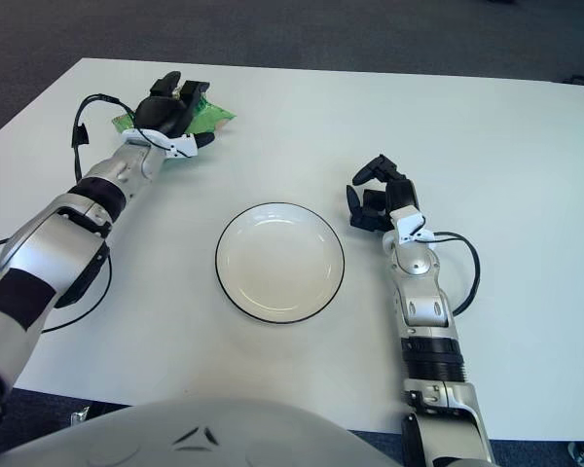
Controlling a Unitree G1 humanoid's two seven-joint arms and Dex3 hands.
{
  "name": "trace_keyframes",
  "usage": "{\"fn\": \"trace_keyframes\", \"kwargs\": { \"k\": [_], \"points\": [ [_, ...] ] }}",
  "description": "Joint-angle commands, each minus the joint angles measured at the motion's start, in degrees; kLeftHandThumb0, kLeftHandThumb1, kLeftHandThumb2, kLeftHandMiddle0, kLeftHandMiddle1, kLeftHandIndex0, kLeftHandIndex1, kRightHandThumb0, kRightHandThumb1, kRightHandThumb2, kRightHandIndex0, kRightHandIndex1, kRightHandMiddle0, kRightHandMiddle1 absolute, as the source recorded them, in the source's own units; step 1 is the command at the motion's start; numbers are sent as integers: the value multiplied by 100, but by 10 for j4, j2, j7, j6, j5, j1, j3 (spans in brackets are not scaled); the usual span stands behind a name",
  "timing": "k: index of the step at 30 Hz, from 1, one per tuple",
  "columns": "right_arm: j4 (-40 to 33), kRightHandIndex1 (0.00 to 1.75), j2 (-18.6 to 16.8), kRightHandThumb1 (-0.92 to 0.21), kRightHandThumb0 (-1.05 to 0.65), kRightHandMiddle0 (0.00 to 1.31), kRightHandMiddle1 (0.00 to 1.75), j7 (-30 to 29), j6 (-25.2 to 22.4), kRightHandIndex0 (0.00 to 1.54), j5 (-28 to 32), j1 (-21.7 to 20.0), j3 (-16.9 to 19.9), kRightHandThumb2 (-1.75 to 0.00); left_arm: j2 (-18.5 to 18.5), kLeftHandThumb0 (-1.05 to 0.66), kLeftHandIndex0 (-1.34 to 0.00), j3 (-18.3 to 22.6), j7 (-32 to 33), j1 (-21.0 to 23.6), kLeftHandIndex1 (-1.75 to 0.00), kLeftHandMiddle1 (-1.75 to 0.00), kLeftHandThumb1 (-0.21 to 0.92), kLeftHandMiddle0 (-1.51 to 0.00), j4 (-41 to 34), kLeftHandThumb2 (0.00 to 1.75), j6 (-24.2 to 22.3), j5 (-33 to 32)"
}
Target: Put the snack into the plate.
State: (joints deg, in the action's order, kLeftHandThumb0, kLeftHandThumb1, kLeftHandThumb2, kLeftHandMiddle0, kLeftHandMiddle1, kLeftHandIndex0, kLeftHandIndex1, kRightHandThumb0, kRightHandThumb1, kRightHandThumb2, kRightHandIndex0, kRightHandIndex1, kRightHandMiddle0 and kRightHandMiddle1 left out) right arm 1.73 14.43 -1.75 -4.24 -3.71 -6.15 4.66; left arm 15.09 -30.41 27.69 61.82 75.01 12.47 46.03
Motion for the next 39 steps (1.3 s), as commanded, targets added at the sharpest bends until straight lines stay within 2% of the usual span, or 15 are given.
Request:
{"fn": "trace_keyframes", "kwargs": {
  "k": [1, 11, 21, 25, 34, 39],
  "points": [
    [29, 175, -6, -45, -44, 51, 175, 12, -41, 122, -6, 52, -8, -115, -12, -97, 0, -13, -8, 12, -52, -3, 92, -1, 12, 97, -57, 10],
    [21, 175, -6, -45, -44, 51, 175, 20, -41, 121, 1, 61, -4, -114, -33, -102, 0, -35, -13, 17, -41, 0, 92, 0, 19, 101, -153, 20],
    [-1, 175, -6, -46, -44, 50, 175, 20, -58, 122, -1, 71, -7, -113, -51, -105, 0, -33, -22, 23, -28, 0, 92, 0, 29, 98, -212, 11],
    [-7, 175, -5, -46, -44, 50, 175, 18, -58, 122, -6, 77, -10, -114, -53, -105, 0, -38, -48, 24, -25, 0, 92, 0, 37, 100, -233, 14],
    [-27, 175, -7, -45, -44, 51, 175, 17, -67, 122, -8, 87, -14, -115, -53, -105, 0, -46, -79, 9, -25, -1, 92, -2, 37, 106, -244, 16],
    [-40, 175, -8, -45, -44, 51, 175, 20, -71, 121, -4, 94, -13, -114, -50, -105, 0, -24, -81, -19, -30, -1, 92, -3, 21, 108, -214, -13]
  ]
}}
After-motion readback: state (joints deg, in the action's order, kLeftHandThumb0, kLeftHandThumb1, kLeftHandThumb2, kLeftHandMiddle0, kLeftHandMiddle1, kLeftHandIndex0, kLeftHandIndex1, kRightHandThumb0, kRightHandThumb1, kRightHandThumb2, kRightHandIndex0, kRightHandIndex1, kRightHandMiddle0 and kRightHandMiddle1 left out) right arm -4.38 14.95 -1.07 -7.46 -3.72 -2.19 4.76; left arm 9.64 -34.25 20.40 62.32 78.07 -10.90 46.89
